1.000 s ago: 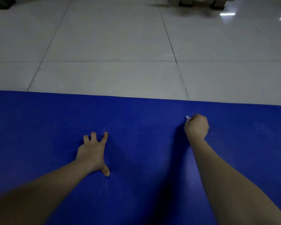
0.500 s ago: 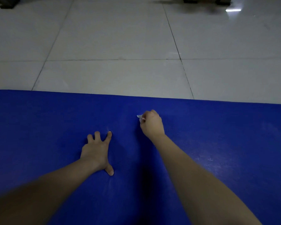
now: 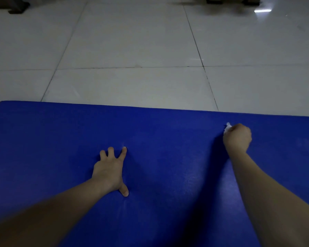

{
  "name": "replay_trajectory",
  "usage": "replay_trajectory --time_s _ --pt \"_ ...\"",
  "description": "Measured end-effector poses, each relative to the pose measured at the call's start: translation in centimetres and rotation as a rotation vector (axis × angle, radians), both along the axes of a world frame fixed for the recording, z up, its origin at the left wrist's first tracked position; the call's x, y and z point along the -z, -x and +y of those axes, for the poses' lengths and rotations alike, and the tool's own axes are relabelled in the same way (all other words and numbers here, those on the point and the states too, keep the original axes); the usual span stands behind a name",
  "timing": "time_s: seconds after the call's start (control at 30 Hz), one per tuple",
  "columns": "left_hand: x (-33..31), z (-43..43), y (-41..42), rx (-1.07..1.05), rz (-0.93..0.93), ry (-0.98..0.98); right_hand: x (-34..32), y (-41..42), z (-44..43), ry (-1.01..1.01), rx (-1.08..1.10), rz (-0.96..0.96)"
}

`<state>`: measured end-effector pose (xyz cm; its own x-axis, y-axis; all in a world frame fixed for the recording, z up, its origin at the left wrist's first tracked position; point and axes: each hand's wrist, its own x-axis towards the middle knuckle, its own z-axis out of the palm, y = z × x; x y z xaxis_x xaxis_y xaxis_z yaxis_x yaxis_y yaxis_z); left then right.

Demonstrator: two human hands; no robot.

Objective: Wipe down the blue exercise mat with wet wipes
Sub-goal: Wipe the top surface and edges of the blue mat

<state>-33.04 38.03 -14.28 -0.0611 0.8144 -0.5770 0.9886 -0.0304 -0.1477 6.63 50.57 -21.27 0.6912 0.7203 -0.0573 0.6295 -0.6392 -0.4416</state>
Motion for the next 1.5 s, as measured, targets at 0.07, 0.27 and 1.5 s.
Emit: replay_trajectory --time_s 0.07,0.27,1.5 --pt "0.2 0.1 0.0 0.004 0.003 -0.01 -0.2 2.3 1.1 0.001 -0.009 0.025" --pt "0.6 0.0 0.0 0.005 0.017 -0.014 -0.5 13.9 2.0 0.009 -0.347 0.067" --pt "0.9 0.0 0.4 0.026 -0.01 -0.017 -2.2 11.2 4.7 -0.027 -0.359 0.046"
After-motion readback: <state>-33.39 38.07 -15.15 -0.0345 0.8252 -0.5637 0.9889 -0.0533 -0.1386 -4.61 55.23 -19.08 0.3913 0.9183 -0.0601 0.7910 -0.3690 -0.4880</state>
